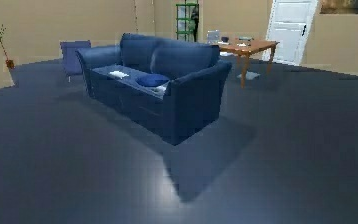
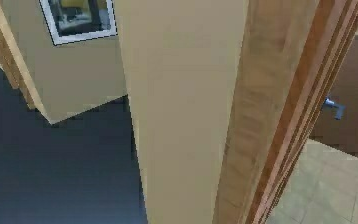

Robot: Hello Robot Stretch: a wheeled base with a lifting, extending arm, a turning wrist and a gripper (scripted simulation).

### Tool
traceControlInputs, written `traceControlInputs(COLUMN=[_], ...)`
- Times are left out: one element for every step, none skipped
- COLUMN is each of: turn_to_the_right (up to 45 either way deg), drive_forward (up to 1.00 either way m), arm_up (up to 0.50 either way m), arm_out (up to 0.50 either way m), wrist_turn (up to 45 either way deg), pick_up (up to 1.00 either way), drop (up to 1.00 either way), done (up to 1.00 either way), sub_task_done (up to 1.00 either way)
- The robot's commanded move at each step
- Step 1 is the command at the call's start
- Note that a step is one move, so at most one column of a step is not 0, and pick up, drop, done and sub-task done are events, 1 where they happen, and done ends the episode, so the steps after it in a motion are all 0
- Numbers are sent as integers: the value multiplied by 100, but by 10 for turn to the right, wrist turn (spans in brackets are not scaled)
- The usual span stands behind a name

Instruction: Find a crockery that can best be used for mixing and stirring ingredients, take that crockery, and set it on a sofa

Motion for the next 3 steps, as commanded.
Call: traceControlInputs(turn_to_the_right=[180, 0, 30], drive_forward=[0, 100, 0], arm_up=[0, 0, 0], arm_out=[0, 0, 0], wrist_turn=[0, 0, 0], pick_up=[0, 0, 0], drop=[0, 0, 0], done=[0, 0, 0], sub_task_done=[0, 0, 0])
